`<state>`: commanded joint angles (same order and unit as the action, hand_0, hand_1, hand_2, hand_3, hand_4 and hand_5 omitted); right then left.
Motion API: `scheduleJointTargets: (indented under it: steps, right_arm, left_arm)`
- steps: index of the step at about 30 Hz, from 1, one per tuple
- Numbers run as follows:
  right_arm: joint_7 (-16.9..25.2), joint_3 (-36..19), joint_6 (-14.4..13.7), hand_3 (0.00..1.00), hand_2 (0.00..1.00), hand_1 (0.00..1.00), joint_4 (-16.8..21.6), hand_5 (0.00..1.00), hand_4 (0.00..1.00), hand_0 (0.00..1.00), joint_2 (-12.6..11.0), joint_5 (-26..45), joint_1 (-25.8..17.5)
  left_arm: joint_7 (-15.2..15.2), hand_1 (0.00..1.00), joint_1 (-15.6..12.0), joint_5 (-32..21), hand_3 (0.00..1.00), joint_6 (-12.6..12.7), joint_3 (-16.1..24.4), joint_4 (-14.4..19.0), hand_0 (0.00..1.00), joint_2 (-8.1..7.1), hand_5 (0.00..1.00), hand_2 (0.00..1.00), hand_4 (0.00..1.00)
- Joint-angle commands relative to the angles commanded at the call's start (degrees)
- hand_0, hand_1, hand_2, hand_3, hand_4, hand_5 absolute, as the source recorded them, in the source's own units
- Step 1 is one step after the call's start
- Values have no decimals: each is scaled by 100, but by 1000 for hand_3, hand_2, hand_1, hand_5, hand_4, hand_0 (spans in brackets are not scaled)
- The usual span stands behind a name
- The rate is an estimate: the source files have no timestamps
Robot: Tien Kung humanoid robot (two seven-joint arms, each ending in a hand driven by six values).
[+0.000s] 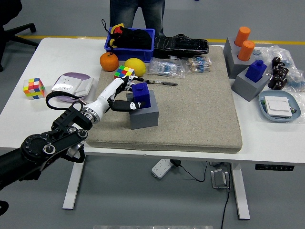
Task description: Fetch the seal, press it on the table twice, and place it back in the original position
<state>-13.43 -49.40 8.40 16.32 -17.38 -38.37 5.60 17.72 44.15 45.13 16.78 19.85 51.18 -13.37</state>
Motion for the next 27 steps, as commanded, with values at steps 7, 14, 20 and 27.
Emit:
scheduleJointTargets:
  steps: [7,14,20,27]
  right_arm:
    - [2,-24,-3,742,729,772,1,569,795,863,0,-4,-1]
    - [7,-44,-7,742,729,773,4,568,794,862,5,-14,-2]
    - [7,-62,-6,742,725,773,0,568,794,862,0,-25,-16]
    - [11,-61,-4,741,728,773,4,568,794,862,8,-26,-12]
  left_arm:
    - [30,523,11,10,724,12,52,63,722,-36,2,462,688]
    - [35,513,20,133,710,7,324,267,709,-224,2,449,678]
    - [53,509,-61,284,707,23,798,417,703,-468,2,448,667]
    - [115,508,-279,431,706,77,1399,276,701,-592,2,445,668]
